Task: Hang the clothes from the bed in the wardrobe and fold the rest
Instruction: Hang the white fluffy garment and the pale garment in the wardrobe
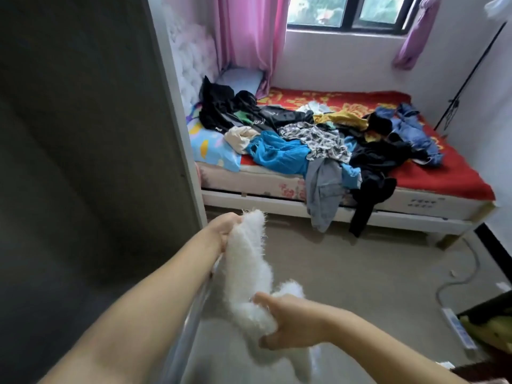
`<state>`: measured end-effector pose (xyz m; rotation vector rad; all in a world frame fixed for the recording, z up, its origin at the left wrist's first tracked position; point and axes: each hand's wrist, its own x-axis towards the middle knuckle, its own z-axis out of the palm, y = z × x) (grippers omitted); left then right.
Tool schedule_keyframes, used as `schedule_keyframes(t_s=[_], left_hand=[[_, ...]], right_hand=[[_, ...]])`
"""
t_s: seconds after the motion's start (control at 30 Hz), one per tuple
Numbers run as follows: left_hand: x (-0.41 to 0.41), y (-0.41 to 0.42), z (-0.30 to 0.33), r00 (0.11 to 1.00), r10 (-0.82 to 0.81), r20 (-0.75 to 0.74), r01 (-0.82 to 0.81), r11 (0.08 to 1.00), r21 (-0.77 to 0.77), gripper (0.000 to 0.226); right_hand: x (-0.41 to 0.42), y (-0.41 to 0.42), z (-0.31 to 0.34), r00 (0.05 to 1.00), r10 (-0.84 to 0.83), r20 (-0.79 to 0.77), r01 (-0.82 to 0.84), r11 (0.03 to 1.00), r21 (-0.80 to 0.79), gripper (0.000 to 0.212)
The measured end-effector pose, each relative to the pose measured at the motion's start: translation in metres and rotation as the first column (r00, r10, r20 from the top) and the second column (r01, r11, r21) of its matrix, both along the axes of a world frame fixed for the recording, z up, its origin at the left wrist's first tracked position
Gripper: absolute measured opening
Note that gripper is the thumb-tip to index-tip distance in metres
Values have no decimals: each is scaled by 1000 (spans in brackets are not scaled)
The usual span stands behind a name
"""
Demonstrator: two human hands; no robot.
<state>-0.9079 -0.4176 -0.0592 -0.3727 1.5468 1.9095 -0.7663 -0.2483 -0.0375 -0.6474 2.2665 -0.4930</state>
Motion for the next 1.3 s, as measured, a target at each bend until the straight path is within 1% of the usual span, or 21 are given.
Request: schedule_keyframes(t_s=[0.07, 0.1, 0.13, 0.2, 0.23, 0.3, 0.37, 0.43, 0.47, 0.53, 0.6, 0.67, 0.73, 0.8, 0.9, 1.0, 1.03, 1.07, 1.17, 1.23, 1.3], left_hand=[[6, -2, 34, 996, -72, -54, 75, 996, 54, 36], [8, -9, 51, 989, -120, -91, 125, 990, 59, 33], [12, -14, 64, 980, -153, -128, 162, 985, 65, 33], [17, -28, 80, 965, -184, -185, 196, 979, 50, 38], [18, -33, 88, 957, -183, -224, 193, 981, 25, 40], [23, -41, 115, 928, -188, -323, 195, 981, -13, 41], [23, -44, 138, 904, -181, -387, 183, 983, -33, 36], [15, -52, 152, 884, -140, -445, 138, 990, -37, 40], [12, -55, 158, 877, -113, -466, 109, 993, -36, 41], [7, -65, 171, 862, -41, -505, 19, 999, -49, 40], [9, -74, 184, 854, 10, -520, -55, 996, -71, 42], [13, -91, 193, 841, 115, -529, -169, 984, -55, 55], [23, -111, 196, 824, 214, -525, -310, 945, -101, 60], [34, -133, 192, 806, 284, -519, -432, 882, -187, 50], [49, -147, 177, 782, 376, -496, -561, 773, -298, 37], [59, -130, 164, 678, 391, -623, -715, 547, -435, 41], [64, -121, 163, 663, 385, -642, -733, 512, -449, 45], [69, -112, 163, 675, 380, -633, -720, 528, -450, 50], [74, -87, 163, 817, 304, -490, -546, 681, -489, 57], [77, -79, 161, 860, 289, -420, -492, 688, -534, 56], [78, -83, 155, 870, 284, -403, -483, 654, -582, 51]], right_hand=[[-11, 2, -16, 993, -39, 112, 43, 999, -26, 59], [-22, 7, -19, 979, -104, 176, 115, 992, -54, 55], [-36, 15, -22, 966, -193, 171, 205, 977, -61, 49], [-74, 37, -18, 921, -379, -89, 379, 925, -21, 34], [-92, 46, -14, 851, -476, -222, 479, 877, -43, 32], [-118, 50, 6, 741, -594, -314, 575, 802, -160, 41], [-139, 39, 19, 796, -516, -317, 464, 856, -230, 62], [-150, 9, 29, 899, -320, -300, 240, 931, -274, 72], [-153, -7, 29, 933, -200, -298, 113, 952, -283, 68], [-161, -38, 22, 960, -20, -278, -70, 948, -311, 43], [-169, -58, 21, 970, -85, -229, -17, 911, -412, 14], [-183, -66, 31, 952, -256, -166, 115, 805, -582, 21], [-198, -67, 51, 930, -366, 5, 262, 654, -710, 24], [-209, -71, 80, 942, -329, 61, 258, 597, -759, 25], [-213, -83, 120, 976, -213, 51, 173, 607, -775, 29], [-208, -101, 158, 980, -129, 151, 198, 596, -778, 32], [-206, -108, 165, 979, -108, 171, 202, 584, -786, 33], [-203, -116, 172, 984, -88, 158, 179, 579, -795, 33], [-192, -134, 176, 995, -38, 96, 99, 607, -788, 26], [-185, -145, 170, 993, 17, 115, 79, 622, -779, 27], [-183, -153, 164, 988, 32, 150, 98, 620, -779, 29]])
